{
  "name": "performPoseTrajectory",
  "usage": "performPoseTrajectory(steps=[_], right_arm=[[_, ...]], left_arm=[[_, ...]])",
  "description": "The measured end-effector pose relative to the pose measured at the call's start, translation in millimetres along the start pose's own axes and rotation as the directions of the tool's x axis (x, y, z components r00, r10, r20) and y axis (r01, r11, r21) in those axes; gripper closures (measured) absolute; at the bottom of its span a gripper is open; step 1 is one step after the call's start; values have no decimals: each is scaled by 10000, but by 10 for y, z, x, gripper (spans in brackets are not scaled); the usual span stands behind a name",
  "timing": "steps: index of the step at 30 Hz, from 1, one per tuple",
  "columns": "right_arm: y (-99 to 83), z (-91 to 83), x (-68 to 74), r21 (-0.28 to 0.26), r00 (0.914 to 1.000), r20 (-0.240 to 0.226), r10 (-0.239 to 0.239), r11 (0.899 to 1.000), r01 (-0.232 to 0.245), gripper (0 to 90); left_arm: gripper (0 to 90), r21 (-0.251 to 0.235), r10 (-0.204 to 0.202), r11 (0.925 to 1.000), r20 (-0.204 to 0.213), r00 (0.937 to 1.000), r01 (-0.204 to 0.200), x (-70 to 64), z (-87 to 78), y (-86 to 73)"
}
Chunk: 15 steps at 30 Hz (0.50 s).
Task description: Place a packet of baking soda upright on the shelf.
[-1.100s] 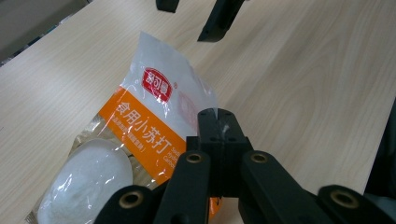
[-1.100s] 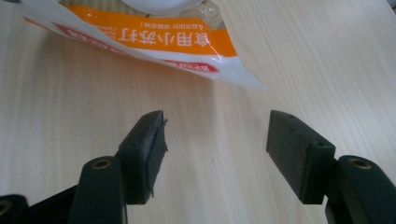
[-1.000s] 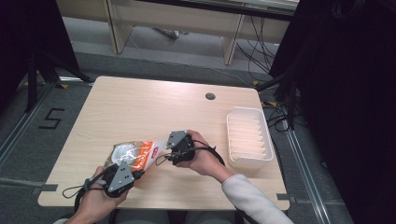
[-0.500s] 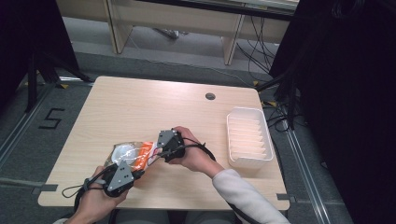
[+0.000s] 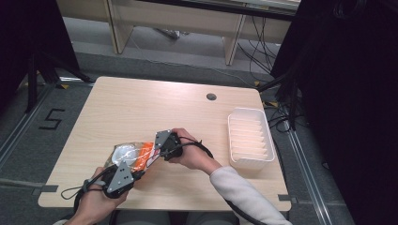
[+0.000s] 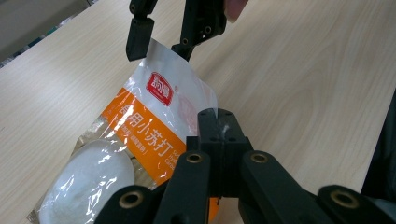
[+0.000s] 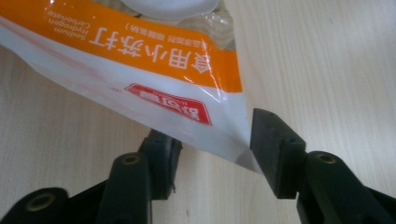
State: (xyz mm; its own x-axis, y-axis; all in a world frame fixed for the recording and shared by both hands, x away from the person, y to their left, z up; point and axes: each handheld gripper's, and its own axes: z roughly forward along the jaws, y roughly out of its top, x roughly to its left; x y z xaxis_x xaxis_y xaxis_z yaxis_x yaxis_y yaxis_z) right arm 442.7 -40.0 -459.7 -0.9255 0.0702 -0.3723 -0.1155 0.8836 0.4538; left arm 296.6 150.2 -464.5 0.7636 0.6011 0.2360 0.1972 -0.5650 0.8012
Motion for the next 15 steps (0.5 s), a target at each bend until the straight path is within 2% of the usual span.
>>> performPoseTrajectory(steps=[1, 2, 3, 4, 5, 7, 8, 9, 10, 11, 12, 15], right_arm=[[9, 8, 4, 71, 9999, -124, 96, 9999, -95, 586], [11, 24, -1, 75, 9998, -94, -177, 9998, 177, 611], [15, 28, 1, 107, 9998, -196, -91, 9999, 93, 633], [15, 30, 6, 219, 9997, -246, 44, 9998, -38, 662], [10, 49, -1, 175, 9993, -156, -326, 9993, 329, 724], [15, 47, 2, 179, 9992, -129, -390, 9991, 392, 759], [14, 45, -2, 224, 9996, -217, -194, 9995, 199, 807], [14, 45, -2, 224, 9996, -217, -194, 9995, 199, 807], [15, 38, -11, 186, 9992, -299, -254, 9995, 260, 857], [15, 38, -11, 186, 9992, -299, -254, 9995, 260, 857], [20, 19, -12, 121, 9990, -297, -323, 9994, 327, 897], [37, -34, -32, 231, 9981, -486, -375, 9990, 387, 900]], left_arm=[[900, 34, -97, 9999, 58, 9999, 97, -4, -4, -5], [900, -5, 173, 9999, -31, 9998, -173, 11, -13, -1], [900, 53, 170, 9998, -35, 9998, -170, 16, -21, -3], [900, -66, -27, 10000, -89, 10000, 27, 2, -21, -10], [900, -65, -6, 10000, -97, 10000, 5, 3, -24, -10], [900, -198, -146, 9997, -82, 9999, 145, -10, -23, -12], [900, -143, 15, 9999, -106, 9999, -16, 0, -34, -8], [900, -203, -242, 9995, -72, 9997, 241, -15, -34, -10], [900, -232, -224, 9995, -121, 9997, 221, -12, -40, -10], [900, -220, -196, 9996, -193, 9996, 191, -8, -51, -9], [900, -300, -175, 9994, -268, 9995, 167, -3, -74, -7], [899, -472, -261, 9986, -357, 9990, 244, 0, -103, -11]])
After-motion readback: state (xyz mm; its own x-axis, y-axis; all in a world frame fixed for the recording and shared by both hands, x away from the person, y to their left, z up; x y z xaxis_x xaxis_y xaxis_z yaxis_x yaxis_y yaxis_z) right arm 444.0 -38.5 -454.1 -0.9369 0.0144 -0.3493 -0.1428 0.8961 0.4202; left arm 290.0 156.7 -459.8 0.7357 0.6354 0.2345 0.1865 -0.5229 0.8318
